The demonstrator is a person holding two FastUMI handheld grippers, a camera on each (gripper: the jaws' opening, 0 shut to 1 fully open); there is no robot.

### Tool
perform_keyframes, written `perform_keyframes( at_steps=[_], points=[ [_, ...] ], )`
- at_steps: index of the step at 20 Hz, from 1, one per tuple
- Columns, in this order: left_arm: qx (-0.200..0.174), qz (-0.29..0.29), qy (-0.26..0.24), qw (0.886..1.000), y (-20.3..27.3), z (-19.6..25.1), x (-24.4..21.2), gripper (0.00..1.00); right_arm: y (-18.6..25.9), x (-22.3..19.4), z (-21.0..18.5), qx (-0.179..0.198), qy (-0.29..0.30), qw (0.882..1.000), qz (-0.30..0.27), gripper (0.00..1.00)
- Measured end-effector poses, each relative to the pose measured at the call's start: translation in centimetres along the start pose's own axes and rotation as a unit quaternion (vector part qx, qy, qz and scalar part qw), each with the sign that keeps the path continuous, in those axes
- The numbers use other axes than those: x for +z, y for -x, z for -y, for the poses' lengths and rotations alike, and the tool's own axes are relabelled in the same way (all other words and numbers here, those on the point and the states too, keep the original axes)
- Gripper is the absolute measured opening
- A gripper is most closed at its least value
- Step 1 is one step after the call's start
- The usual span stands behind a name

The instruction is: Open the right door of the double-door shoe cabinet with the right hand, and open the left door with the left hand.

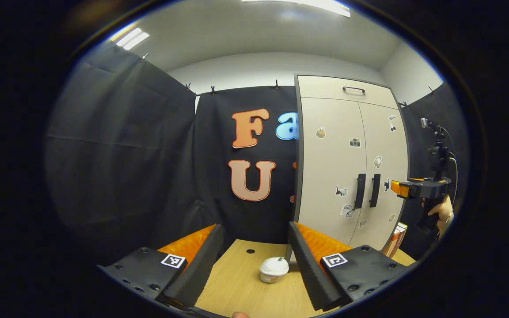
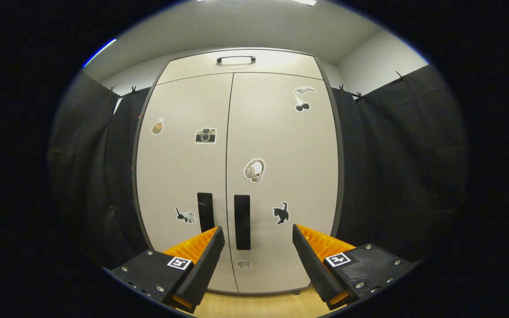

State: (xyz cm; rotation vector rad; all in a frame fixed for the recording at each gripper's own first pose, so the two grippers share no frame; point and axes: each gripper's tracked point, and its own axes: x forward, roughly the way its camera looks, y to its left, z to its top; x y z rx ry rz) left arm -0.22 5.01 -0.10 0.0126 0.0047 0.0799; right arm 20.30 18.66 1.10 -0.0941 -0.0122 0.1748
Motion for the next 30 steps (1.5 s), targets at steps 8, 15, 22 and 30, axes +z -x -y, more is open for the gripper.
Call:
perform_keyframes(
  at_steps=[8,15,22,30],
  points=[
    [0.036,0.001,0.003,0.999,0.2,-3.5,0.0,0.96,-7.7,-3.1,-1.5,-0.004,-0.008,0.999,-0.041,0.94],
    [0.053,-0.01,0.004,0.999,-0.6,-5.1,-0.9,0.98,-10.7,-4.9,-1.5,-0.004,-0.016,0.998,-0.058,0.66],
    [0.054,-0.014,-0.001,0.998,-0.7,-5.3,-1.1,0.96,-11.7,-5.9,-2.2,0.005,-0.016,0.997,-0.07,0.42],
    [0.059,-0.019,0.007,0.998,0.9,-6.1,-1.1,0.96,-11.5,-6.1,-1.9,0.0,-0.03,0.997,-0.065,0.22]
  ],
)
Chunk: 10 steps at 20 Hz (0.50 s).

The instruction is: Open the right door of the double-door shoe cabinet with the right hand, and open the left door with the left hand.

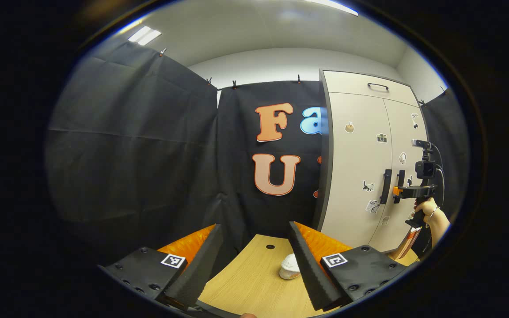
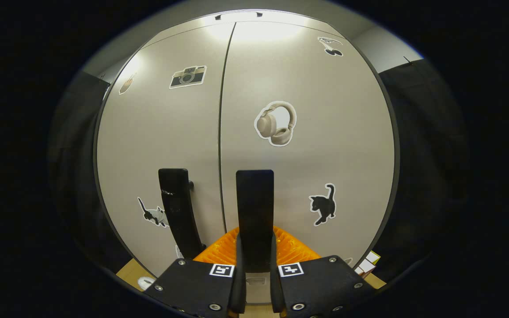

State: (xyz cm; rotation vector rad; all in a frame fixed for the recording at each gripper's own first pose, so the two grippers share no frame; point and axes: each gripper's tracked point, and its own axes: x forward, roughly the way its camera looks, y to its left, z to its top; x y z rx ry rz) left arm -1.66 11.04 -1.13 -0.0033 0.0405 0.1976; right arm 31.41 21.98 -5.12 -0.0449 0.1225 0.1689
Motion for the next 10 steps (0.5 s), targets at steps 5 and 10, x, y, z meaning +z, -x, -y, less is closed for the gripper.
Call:
perform_keyframes(
  at_steps=[5,10],
  points=[
    [0.002,0.013,0.002,1.0,1.8,-0.5,1.0,0.96,1.6,0.1,0.2,0.006,-0.002,1.0,-0.003,0.1],
    [-0.003,0.021,0.009,1.0,3.6,-0.3,1.8,0.98,3.3,0.3,0.8,0.01,0.0,1.0,-0.003,0.05]
  ],
)
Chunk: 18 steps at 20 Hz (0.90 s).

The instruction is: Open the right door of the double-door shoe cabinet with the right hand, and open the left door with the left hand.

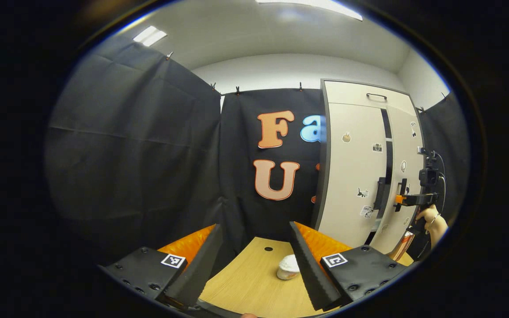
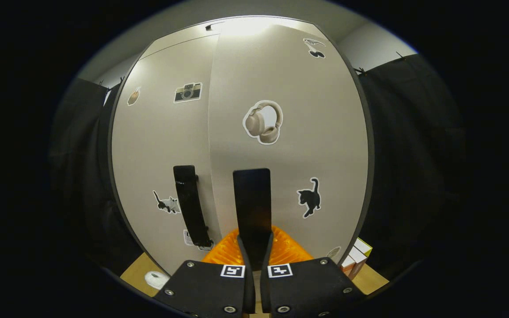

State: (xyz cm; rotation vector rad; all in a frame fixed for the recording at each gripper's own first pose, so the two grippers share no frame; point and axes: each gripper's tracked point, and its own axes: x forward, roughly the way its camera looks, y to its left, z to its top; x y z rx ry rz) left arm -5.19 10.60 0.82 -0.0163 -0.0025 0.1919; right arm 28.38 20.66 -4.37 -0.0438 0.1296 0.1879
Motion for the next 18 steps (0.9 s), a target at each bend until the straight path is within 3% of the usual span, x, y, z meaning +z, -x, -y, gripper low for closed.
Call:
perform_keyframes(
  at_steps=[4,13,18],
  points=[
    [-0.003,-0.001,-0.002,1.0,0.8,0.3,0.3,0.98,1.4,0.0,1.1,-0.01,0.028,1.0,0.002,0.01],
    [-0.017,0.006,-0.004,1.0,0.6,2.5,1.0,0.95,3.2,0.3,2.7,-0.018,0.024,0.999,0.02,0.01],
    [-0.026,0.001,-0.006,1.0,-0.5,3.8,0.6,0.95,3.7,0.5,4.0,-0.042,0.017,0.999,0.028,0.0]
  ],
)
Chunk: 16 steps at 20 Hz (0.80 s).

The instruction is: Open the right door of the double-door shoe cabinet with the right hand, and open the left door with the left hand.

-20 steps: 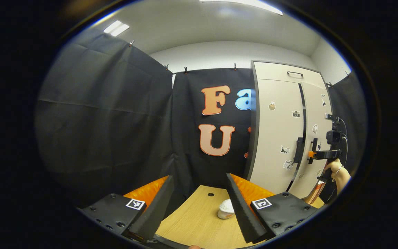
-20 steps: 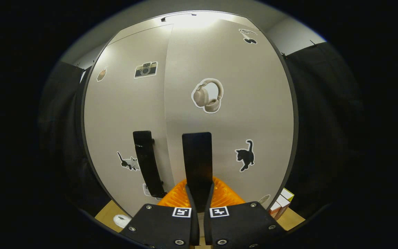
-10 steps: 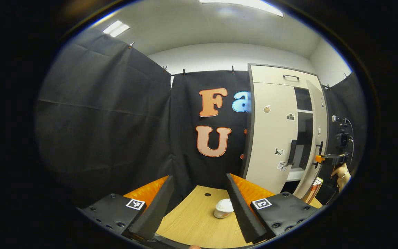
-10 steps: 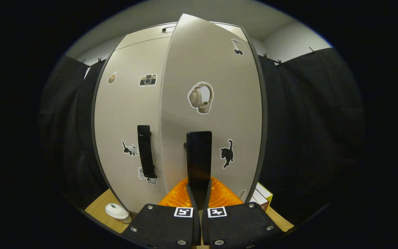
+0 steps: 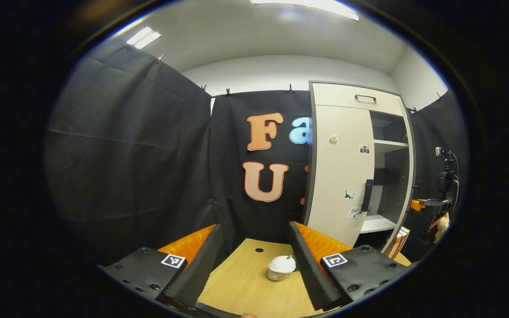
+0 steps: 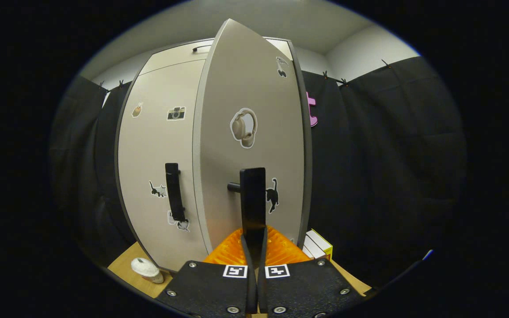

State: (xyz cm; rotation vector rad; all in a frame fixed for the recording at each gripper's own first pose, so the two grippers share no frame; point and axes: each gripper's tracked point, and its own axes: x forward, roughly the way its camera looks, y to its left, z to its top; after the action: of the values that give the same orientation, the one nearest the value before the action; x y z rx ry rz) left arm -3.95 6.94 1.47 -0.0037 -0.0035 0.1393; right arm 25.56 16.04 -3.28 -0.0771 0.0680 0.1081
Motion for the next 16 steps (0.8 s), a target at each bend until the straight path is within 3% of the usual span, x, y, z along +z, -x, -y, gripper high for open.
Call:
perform_keyframes(
  at_steps=[5,16],
  points=[
    [-0.016,-0.002,0.005,1.0,-1.6,2.6,-0.5,0.96,0.5,0.4,2.1,-0.016,0.004,1.0,0.013,0.0],
    [-0.046,0.002,0.002,0.999,-3.1,10.7,-0.1,0.95,1.3,0.3,4.6,0.001,0.008,1.0,0.007,0.0]
  ],
)
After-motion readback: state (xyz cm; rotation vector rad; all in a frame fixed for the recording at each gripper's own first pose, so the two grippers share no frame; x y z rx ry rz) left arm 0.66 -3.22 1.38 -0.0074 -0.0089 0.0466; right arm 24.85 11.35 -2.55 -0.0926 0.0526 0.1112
